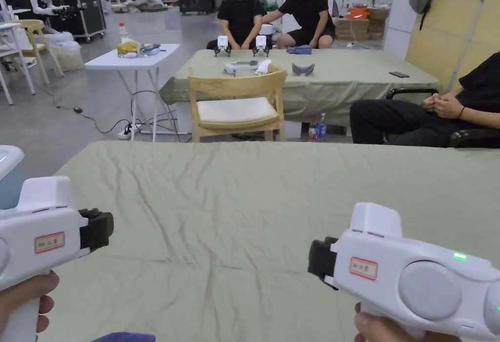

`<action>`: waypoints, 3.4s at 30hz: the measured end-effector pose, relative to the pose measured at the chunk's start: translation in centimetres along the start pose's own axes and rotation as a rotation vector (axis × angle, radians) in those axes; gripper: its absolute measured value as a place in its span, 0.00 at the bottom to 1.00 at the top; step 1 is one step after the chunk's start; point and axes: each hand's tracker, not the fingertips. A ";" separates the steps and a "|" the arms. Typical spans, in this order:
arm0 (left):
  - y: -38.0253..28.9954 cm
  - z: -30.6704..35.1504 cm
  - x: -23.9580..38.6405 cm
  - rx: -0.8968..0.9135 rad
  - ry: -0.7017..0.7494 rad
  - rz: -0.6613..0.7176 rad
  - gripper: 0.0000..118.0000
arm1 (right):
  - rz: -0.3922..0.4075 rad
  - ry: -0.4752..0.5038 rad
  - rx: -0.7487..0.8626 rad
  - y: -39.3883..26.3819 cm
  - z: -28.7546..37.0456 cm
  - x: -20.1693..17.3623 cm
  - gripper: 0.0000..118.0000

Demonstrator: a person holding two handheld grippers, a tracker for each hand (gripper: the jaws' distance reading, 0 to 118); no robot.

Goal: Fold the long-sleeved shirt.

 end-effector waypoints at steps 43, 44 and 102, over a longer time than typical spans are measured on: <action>2.5 6.1 16.9 0.475 0.078 -0.073 1.00 | 0.272 -0.211 0.493 5.2 8.8 7.0 1.00; 2.5 6.1 16.9 0.474 0.080 -0.073 1.00 | 0.274 -0.210 0.490 5.1 8.7 6.9 1.00; 2.4 5.8 15.6 0.436 0.066 -0.057 1.00 | 0.228 -0.288 0.405 5.8 8.1 4.4 1.00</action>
